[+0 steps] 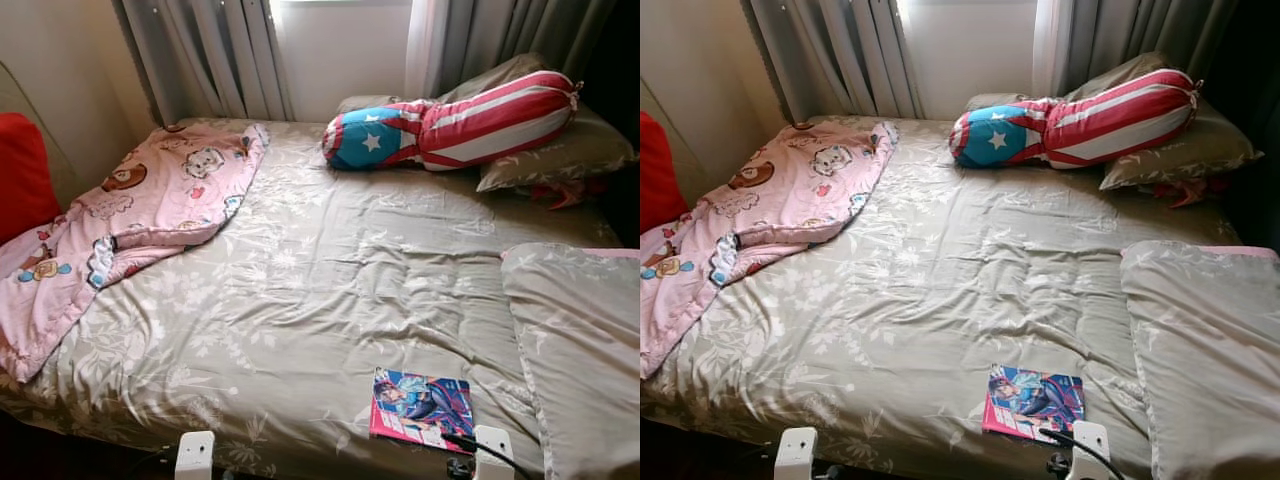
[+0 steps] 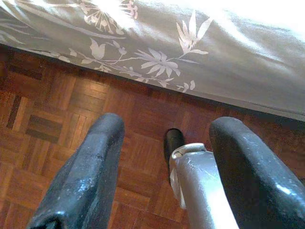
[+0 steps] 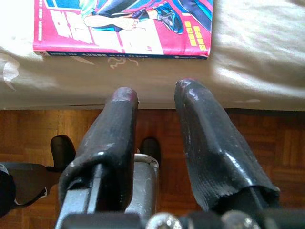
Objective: Clean up the room
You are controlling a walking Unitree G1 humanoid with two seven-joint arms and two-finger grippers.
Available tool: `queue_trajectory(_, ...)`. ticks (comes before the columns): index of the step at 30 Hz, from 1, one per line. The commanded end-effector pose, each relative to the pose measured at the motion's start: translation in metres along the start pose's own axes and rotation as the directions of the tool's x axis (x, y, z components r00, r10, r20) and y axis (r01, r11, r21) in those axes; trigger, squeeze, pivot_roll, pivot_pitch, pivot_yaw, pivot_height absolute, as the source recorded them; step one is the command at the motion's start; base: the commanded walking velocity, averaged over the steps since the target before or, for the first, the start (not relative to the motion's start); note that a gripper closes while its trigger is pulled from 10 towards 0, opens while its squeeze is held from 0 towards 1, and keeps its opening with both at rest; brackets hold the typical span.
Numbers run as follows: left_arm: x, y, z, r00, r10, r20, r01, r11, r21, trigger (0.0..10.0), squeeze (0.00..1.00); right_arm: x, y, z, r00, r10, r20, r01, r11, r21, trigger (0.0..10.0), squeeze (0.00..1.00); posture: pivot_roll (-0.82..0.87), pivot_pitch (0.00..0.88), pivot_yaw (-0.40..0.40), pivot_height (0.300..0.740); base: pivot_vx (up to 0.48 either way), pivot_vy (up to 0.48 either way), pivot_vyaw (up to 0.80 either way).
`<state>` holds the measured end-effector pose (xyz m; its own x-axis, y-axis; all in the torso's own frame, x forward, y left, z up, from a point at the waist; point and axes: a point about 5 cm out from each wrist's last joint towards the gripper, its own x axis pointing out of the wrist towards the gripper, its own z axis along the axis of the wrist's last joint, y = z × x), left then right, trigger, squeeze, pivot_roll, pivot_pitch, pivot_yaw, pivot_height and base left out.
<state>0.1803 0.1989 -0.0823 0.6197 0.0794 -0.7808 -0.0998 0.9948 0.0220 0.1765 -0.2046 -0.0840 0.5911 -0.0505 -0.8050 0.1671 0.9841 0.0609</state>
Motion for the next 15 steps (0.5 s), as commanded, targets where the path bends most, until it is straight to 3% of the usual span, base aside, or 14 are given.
queue_trajectory(1,-0.001,0.004,-0.005,0.999,0.020,-0.024,-0.021,1.000,-0.007,10.0,0.00,0.001,0.004,0.002,1.000,0.014,-0.002,-0.014,1.000,-0.016,10.0,0.00,-0.11,0.000,0.047,0.740,0.000,0.480,0.00)
queue_trajectory(4,-0.001,0.004,-0.005,0.999,0.021,-0.024,-0.021,1.000,-0.005,10.0,0.00,0.001,0.003,0.003,1.000,0.016,0.007,-0.016,1.000,-0.025,10.0,0.00,-0.11,0.000,0.048,0.740,0.000,0.480,0.53)
queue_trajectory(8,-0.001,0.004,-0.006,0.999,0.018,-0.026,-0.018,1.000,-0.002,10.0,0.00,-0.001,-0.014,0.006,1.000,-0.001,0.005,0.001,1.000,-0.011,10.0,0.00,-0.11,0.000,0.048,0.740,0.000,0.480,0.78)
queue_trajectory(15,-0.001,0.004,-0.007,0.999,0.018,-0.029,-0.018,1.000,0.002,10.0,0.00,-0.002,-0.019,0.005,1.000,-0.004,-0.001,0.004,1.000,-0.010,10.0,0.00,-0.11,0.000,0.048,0.740,0.000,0.480,0.00)
